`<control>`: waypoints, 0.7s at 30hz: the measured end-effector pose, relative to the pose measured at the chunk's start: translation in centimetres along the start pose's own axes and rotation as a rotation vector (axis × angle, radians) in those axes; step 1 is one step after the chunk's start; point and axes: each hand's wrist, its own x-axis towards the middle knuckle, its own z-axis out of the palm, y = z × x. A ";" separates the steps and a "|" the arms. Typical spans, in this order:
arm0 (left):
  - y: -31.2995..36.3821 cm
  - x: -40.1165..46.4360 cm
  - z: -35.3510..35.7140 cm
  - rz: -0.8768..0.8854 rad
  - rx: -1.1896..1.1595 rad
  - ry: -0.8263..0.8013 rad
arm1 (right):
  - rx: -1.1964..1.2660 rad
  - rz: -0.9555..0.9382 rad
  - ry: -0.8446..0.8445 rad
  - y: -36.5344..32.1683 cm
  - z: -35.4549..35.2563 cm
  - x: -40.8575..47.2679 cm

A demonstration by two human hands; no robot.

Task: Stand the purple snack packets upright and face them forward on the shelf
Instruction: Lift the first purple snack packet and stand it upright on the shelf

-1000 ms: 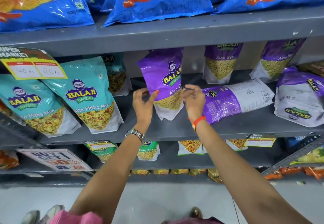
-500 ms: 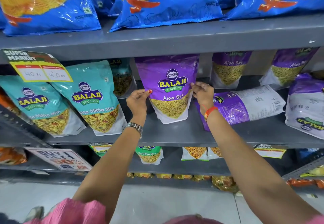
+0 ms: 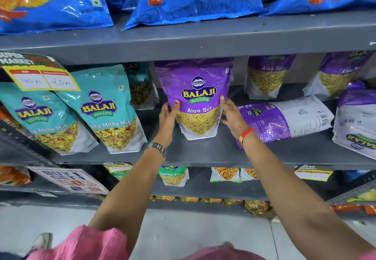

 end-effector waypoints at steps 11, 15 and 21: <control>-0.1 -3.3 0.2 -0.071 0.041 -0.066 | 0.029 -0.043 0.038 1.6 1.2 -4.2; -0.5 -4.1 -0.7 -0.033 0.046 -0.082 | 0.060 -0.052 0.089 2.6 2.0 -5.4; -0.9 -4.1 -1.3 -0.007 0.044 -0.096 | 0.016 -0.041 0.109 2.3 2.3 -5.9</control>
